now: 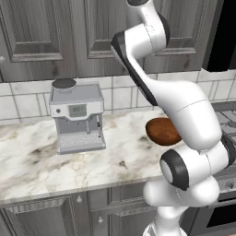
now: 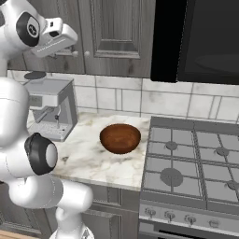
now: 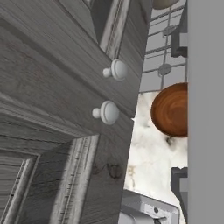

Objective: Open the cabinet and move the ladle to the pot. Then close the cabinet.

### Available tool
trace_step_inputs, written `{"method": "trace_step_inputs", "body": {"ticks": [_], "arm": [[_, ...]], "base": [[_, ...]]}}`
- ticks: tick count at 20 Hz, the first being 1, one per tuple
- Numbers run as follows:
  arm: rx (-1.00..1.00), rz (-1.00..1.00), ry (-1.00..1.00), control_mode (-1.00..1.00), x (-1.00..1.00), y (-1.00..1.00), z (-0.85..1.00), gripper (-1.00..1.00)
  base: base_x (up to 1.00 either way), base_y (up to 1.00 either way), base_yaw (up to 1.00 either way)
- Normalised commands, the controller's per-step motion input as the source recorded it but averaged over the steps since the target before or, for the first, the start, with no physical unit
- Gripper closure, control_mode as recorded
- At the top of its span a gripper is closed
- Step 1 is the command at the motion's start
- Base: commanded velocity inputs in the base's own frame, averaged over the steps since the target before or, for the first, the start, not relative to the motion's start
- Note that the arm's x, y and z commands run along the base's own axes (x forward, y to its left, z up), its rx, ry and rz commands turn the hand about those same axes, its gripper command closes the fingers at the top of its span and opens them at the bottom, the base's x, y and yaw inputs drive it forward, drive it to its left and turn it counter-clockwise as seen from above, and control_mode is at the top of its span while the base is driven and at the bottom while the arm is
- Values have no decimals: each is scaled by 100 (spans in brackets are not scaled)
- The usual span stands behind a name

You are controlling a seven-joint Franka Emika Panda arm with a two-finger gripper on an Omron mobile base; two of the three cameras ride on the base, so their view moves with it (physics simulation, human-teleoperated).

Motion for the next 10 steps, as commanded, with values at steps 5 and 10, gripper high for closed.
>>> {"method": "trace_step_inputs", "body": {"ticks": [5,10], "arm": [[0,0,-3,-100,19,0,-9,-100],[0,0,-7,-100,16,0,-16,-100]], "base": [[0,0,0],[0,0,0]]}}
